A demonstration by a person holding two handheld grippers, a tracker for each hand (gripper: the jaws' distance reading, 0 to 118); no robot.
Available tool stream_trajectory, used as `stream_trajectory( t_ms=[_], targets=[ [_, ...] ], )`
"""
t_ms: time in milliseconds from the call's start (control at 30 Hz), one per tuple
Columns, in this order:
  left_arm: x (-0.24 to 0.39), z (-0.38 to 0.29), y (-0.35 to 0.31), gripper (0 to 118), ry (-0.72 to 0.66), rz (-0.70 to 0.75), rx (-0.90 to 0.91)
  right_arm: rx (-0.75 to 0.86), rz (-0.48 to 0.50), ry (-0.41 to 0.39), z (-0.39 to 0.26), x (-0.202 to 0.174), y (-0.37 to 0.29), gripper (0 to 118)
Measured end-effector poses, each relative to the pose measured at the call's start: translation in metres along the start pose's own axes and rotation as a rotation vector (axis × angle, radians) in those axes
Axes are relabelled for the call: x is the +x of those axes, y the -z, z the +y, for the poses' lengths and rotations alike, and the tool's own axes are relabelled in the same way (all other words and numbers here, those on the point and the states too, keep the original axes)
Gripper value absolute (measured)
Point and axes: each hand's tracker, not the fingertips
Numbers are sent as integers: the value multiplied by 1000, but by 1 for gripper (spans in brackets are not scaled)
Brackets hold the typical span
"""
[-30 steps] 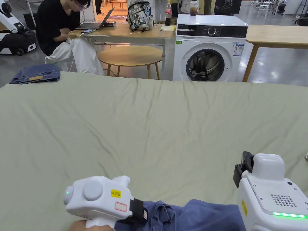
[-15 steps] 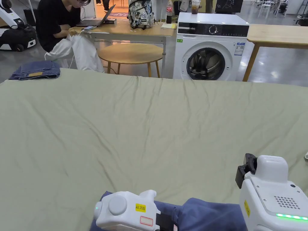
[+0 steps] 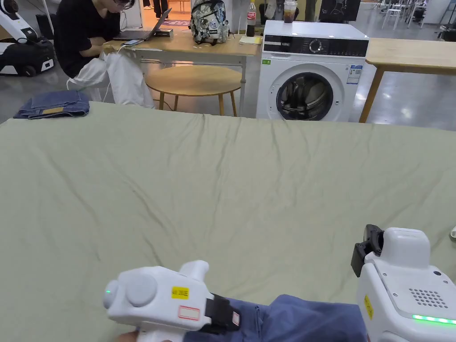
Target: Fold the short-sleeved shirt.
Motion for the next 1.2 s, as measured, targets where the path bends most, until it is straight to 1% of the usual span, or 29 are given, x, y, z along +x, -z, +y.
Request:
stream_trajectory(
  t_ms=[100, 133, 167, 200, 233, 267, 300, 367, 467, 567, 633, 700, 733, 800, 833, 900, 933, 967, 1000, 1033, 1133, 1200],
  targets=[
    [-18, 4, -48, 0, -42, 17, 89, 5, 6, -1, 2, -3, 1, 0],
    [-27, 4, -61, 3, -52, 30, 105, 7, 9, -1, 2, -4, 2, 0],
    [-36, 4, -72, 13, -60, 41, 123, 10, 10, -1, 2, -5, 2, 0],
    [-52, 6, -81, 28, -64, 58, 128, 14, 11, -1, 2, -6, 2, 0],
    [-64, 5, -89, 55, -82, 87, 132, 18, 13, 2, 2, -7, 2, 0],
    [-72, 3, -94, 69, -94, 105, 133, 22, 15, 6, 2, -8, 2, 0],
    [-83, 0, -100, 73, -114, 109, 139, 26, 16, 9, 3, -9, 2, 0],
    [-98, -7, -103, 73, -158, 71, 152, 32, 17, 11, 3, -12, 2, 0],
    [-138, -13, -97, 73, -246, 14, 138, 39, 23, 11, 4, -14, 1, 0],
    [-168, -22, -77, 73, -316, -66, 79, 39, 26, 6, 3, -15, 0, 0],
    [-175, -30, -59, 73, -364, -129, 38, 40, 27, 6, 2, -16, -1, 0],
    [-177, -33, -52, 73, -346, -255, 98, 40, 24, 6, 1, -16, -2, 0],
    [-162, -33, -54, 73, -349, -284, 102, 42, 23, 6, 1, -16, -3, 0],
    [-157, -36, -39, 71, -365, -332, 92, 48, 17, 6, 0, -17, -4, 0],
    [-155, -37, -34, 58, -348, -324, 89, 50, 14, 7, -1, -17, -4, 0],
    [-151, -42, -22, 21, -325, -293, 95, 56, 9, 9, -1, -17, -5, 0],
    [-151, -43, -18, 15, -336, -254, 76, 60, 4, 8, -1, -17, -5, 0],
    [-152, -45, -17, 13, -351, -248, 77, 66, 2, 7, -1, -17, -6, 0],
    [-170, -39, -23, 12, -375, -300, 109, 74, 1, 5, -2, -17, -7, 0],
    [-173, -38, -27, 11, -388, -315, 122, 83, -3, -2, -2, -17, -8, 0],
    [-166, -39, -42, 9, -357, -276, 143, 110, -14, -29, -2, -18, -11, 0],
    [-161, -36, -57, 9, -352, -303, 170, 118, -30, -44, -1, -20, -12, 0]
  ],
)
